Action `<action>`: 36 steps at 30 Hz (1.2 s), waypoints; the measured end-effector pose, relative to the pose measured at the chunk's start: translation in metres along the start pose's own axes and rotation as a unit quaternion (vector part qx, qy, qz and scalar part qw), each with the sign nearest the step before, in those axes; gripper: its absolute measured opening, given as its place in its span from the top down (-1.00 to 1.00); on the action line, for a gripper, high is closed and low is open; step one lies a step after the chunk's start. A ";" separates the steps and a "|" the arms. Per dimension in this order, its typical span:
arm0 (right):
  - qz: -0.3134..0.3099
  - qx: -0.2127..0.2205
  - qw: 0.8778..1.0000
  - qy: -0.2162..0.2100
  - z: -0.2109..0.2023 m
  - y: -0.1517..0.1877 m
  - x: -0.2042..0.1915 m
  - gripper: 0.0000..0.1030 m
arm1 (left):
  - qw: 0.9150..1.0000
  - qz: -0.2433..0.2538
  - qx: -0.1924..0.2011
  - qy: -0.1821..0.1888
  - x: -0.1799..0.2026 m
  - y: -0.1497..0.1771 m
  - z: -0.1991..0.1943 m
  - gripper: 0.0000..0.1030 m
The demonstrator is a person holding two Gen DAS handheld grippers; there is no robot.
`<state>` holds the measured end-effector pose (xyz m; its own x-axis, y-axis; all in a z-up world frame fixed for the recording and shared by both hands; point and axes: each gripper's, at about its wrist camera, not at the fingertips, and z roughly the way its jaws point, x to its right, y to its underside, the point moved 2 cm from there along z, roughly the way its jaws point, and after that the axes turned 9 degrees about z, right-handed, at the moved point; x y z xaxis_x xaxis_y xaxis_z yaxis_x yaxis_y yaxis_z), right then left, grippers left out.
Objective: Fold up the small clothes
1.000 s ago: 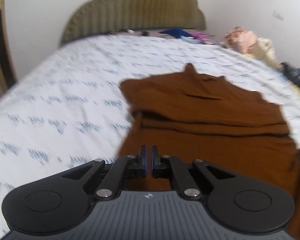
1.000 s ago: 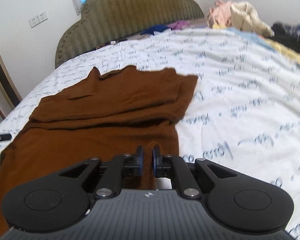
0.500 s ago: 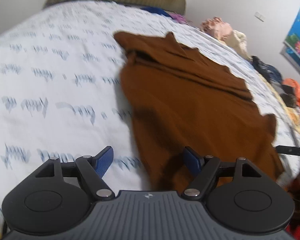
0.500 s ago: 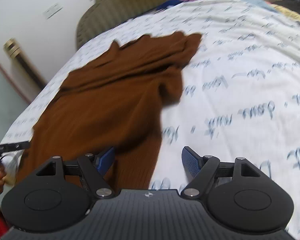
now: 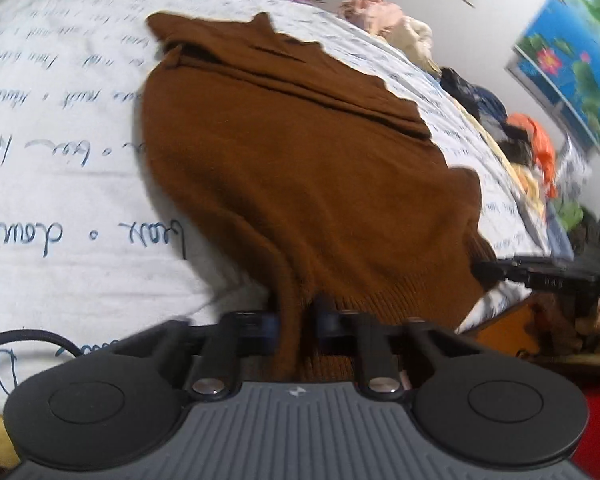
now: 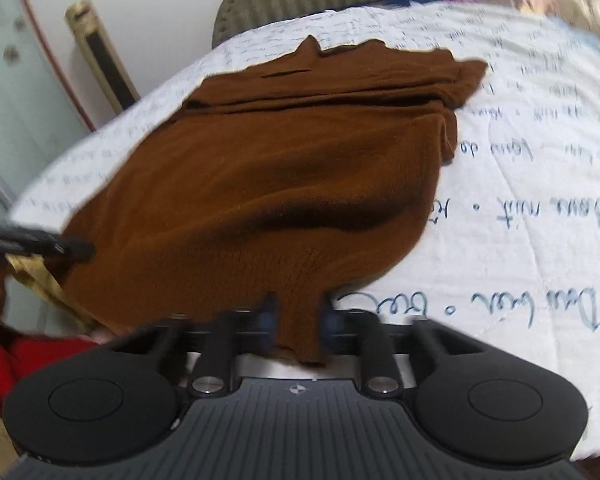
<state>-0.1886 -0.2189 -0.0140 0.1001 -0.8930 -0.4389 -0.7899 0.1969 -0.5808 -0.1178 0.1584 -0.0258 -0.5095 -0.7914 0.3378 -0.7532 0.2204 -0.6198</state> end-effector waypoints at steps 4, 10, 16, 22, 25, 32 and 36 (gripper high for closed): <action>0.007 0.024 1.000 -0.009 -0.010 -0.006 -0.004 0.64 | 0.999 0.021 0.035 -0.013 0.012 -0.009 -0.015 0.79; -0.008 0.085 0.995 -0.042 -0.053 -0.029 -0.019 0.64 | 0.990 0.062 0.121 -0.023 0.033 -0.028 -0.056 0.79; -0.014 0.129 0.990 -0.051 -0.079 -0.047 -0.021 0.64 | 0.983 0.069 0.169 -0.030 0.034 -0.050 -0.068 0.79; 0.011 0.121 0.992 -0.038 -0.059 -0.056 -0.014 0.64 | 0.981 0.084 0.164 -0.054 0.044 -0.082 -0.057 0.79; 0.006 0.141 0.989 -0.039 -0.058 -0.067 -0.017 0.64 | 0.977 0.105 0.172 -0.075 0.052 -0.098 -0.052 0.79; 0.009 0.162 0.986 -0.028 -0.047 -0.094 -0.015 0.64 | 0.976 0.104 0.144 -0.129 0.049 -0.134 -0.022 0.79; 0.020 0.165 0.986 -0.019 -0.036 -0.104 -0.010 0.64 | 0.976 0.101 0.121 -0.150 0.044 -0.143 -0.001 0.79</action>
<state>-0.1298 -0.2452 0.0755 0.0995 -0.8673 -0.4878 -0.5552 0.3584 -0.7505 -0.0330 0.0932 0.0785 -0.4652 -0.8852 -0.0078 -0.5116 0.2761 -0.8137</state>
